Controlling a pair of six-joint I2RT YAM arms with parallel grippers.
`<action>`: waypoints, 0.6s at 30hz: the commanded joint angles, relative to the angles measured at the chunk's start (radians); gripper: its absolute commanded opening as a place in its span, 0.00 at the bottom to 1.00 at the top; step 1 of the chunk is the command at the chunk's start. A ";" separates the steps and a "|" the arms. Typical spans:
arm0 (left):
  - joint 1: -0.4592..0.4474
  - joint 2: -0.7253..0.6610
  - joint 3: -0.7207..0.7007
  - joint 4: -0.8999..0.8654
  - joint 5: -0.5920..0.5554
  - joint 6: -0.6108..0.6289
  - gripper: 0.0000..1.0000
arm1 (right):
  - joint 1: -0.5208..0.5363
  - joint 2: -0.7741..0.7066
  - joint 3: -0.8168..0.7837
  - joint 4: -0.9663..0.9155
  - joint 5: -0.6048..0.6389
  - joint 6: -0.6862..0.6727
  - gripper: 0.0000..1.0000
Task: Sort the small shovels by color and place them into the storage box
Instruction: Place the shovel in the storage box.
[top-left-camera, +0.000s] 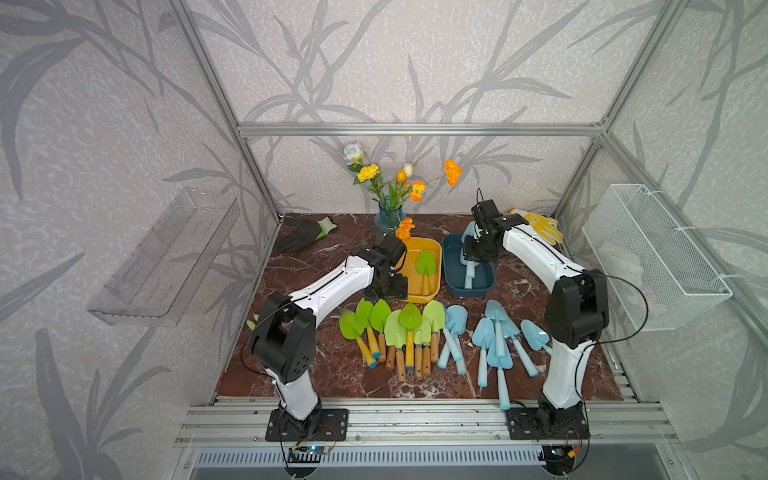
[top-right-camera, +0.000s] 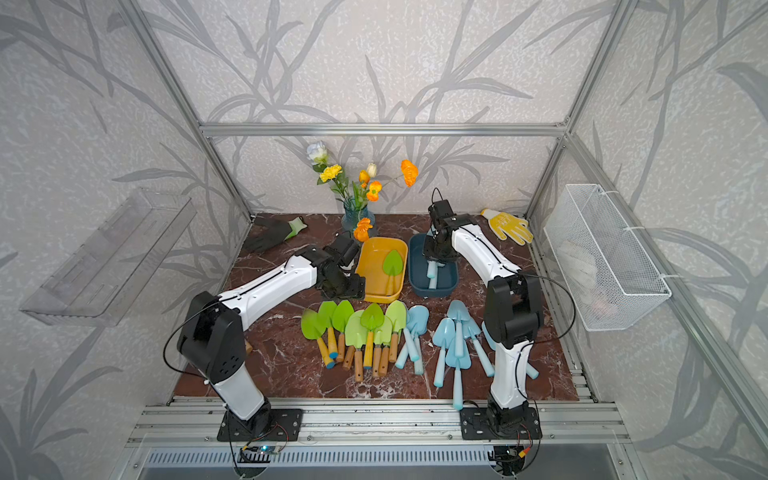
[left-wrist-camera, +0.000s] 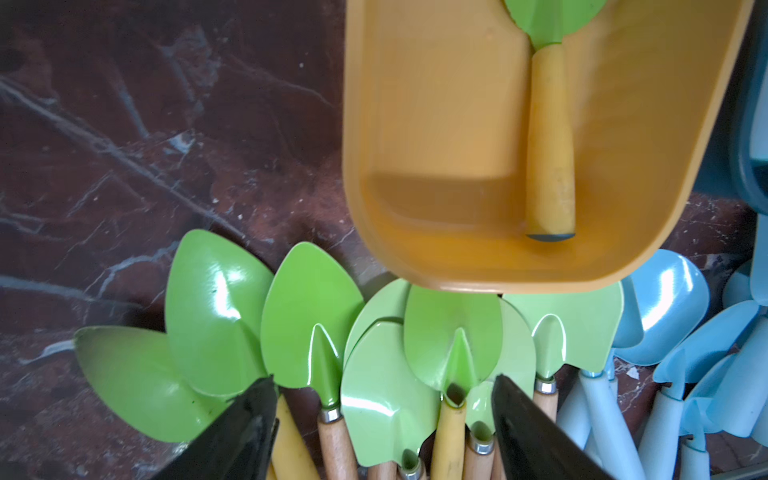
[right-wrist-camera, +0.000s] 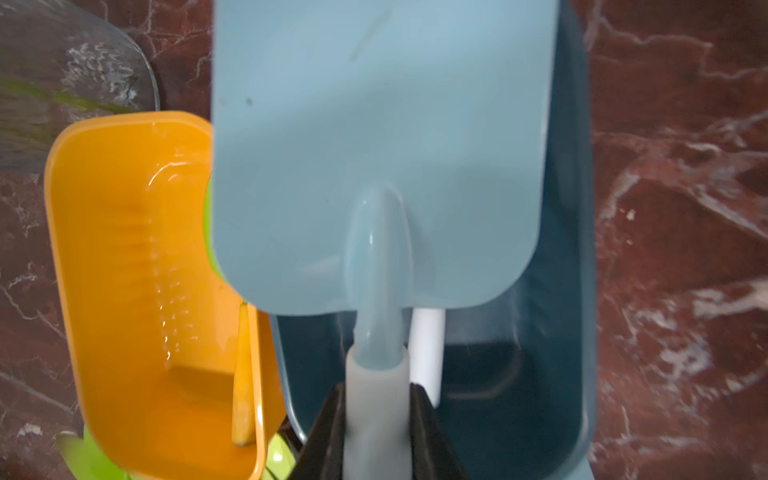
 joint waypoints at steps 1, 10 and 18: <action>0.040 -0.080 -0.057 -0.074 -0.056 -0.006 0.82 | -0.002 0.069 0.090 -0.019 -0.051 -0.033 0.16; 0.076 -0.227 -0.247 -0.154 0.022 -0.021 0.82 | -0.003 0.193 0.123 0.005 -0.091 -0.011 0.18; 0.075 -0.240 -0.336 -0.146 0.086 -0.057 0.83 | -0.007 0.193 0.007 0.048 -0.080 -0.024 0.19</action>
